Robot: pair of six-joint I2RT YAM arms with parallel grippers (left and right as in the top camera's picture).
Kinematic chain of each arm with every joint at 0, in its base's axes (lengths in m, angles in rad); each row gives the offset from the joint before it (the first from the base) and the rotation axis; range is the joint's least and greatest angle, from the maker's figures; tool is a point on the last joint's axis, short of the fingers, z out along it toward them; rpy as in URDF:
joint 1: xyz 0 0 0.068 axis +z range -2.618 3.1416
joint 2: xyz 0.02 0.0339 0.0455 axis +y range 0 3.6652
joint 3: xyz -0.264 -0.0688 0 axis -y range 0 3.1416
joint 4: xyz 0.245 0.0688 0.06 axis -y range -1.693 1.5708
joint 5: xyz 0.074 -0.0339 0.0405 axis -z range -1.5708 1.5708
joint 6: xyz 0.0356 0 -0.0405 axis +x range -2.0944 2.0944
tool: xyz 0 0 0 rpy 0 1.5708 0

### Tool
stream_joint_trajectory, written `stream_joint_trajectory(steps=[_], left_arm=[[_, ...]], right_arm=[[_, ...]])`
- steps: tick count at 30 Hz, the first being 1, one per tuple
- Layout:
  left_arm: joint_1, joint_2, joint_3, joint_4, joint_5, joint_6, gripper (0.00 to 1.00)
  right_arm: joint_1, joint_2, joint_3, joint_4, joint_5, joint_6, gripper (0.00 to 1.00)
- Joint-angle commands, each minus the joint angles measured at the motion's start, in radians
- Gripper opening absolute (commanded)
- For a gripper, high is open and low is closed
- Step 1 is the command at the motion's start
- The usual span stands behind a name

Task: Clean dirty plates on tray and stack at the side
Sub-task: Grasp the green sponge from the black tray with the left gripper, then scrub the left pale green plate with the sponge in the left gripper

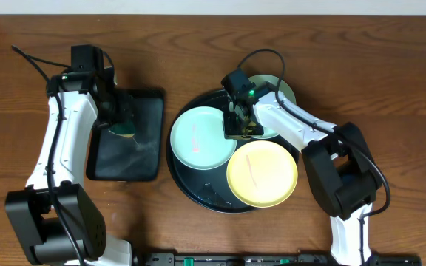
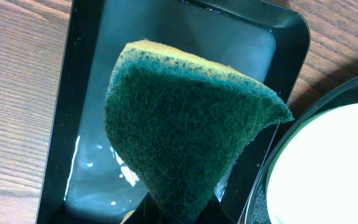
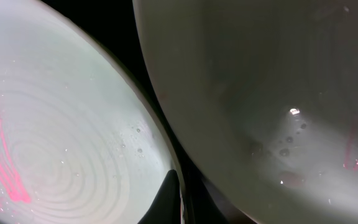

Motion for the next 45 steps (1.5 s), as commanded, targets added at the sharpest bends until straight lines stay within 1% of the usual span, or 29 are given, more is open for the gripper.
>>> stream_joint_trajectory(steps=[1, 24, 27, 29, 32, 37, 42, 45], left_arm=[[0.003, 0.0, 0.002, 0.001, -0.013, -0.009, 0.07], [-0.005, 0.0, 0.002, 0.001, -0.013, -0.01, 0.07], [-0.045, 0.0, 0.002, 0.004, -0.013, -0.025, 0.07], [-0.097, 0.002, 0.002, 0.016, -0.013, -0.042, 0.07], [-0.195, 0.012, 0.002, 0.047, -0.01, -0.114, 0.07], [-0.288, 0.063, 0.002, 0.057, 0.074, -0.159, 0.08], [-0.34, 0.142, 0.002, 0.053, 0.117, -0.172, 0.08], [-0.36, 0.188, 0.001, 0.058, 0.195, -0.178, 0.07]], right_arm=[[0.015, 0.018, 0.011, 0.006, 0.027, -0.003, 0.01], [0.015, 0.018, 0.011, 0.007, 0.027, -0.003, 0.01], [0.015, 0.018, 0.011, 0.007, 0.027, -0.003, 0.01], [0.015, 0.018, 0.011, 0.008, 0.027, -0.003, 0.01], [0.015, 0.018, 0.011, 0.01, 0.027, -0.003, 0.01], [0.014, 0.018, 0.011, 0.006, 0.027, -0.003, 0.01], [0.014, 0.018, 0.011, 0.006, 0.027, -0.003, 0.01], [0.014, 0.018, 0.011, 0.005, 0.027, -0.003, 0.01]])
